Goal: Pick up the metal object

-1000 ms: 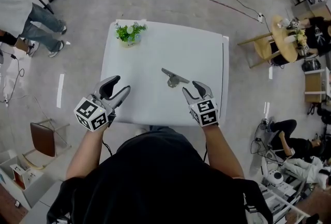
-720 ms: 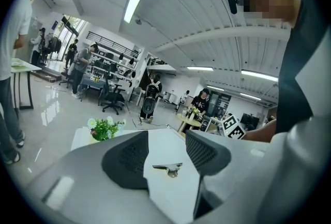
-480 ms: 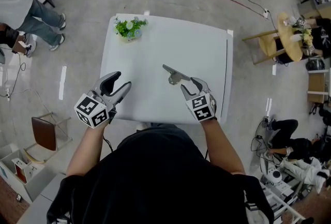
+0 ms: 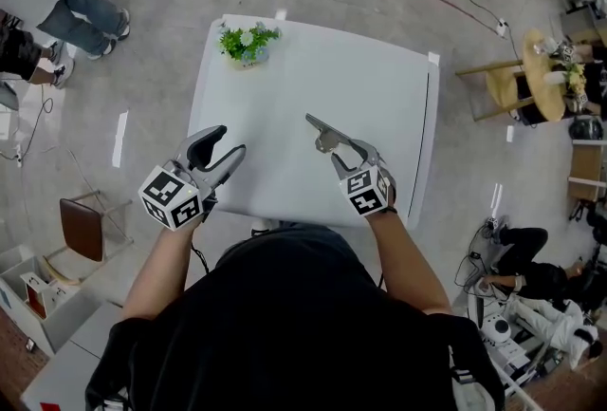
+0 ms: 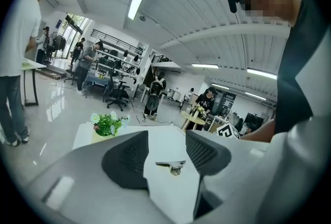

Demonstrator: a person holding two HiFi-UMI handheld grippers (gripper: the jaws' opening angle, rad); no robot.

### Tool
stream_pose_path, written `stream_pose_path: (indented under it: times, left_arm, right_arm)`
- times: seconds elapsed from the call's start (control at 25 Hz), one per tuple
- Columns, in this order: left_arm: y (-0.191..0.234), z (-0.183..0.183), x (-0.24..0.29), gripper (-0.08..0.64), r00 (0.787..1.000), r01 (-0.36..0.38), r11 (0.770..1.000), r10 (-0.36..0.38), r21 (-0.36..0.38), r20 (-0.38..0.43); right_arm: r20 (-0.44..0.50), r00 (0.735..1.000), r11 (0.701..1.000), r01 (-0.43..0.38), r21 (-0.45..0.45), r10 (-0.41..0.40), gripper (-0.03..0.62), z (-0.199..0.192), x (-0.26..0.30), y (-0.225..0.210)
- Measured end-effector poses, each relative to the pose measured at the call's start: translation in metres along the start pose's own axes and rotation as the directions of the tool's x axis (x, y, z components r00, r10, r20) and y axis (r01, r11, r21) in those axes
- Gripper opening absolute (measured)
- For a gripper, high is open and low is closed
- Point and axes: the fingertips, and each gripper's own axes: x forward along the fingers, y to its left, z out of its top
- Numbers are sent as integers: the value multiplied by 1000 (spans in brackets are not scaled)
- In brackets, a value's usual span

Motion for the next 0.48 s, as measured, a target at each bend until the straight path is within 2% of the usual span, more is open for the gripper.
stream_pose_path:
  times: [0.48]
  left_arm:
    - [4, -7, -2, 214, 1000, -22, 999, 22, -23, -11]
  right_arm:
    - [-69, 996, 998, -52, -30, 50, 209, -24, 36, 8]
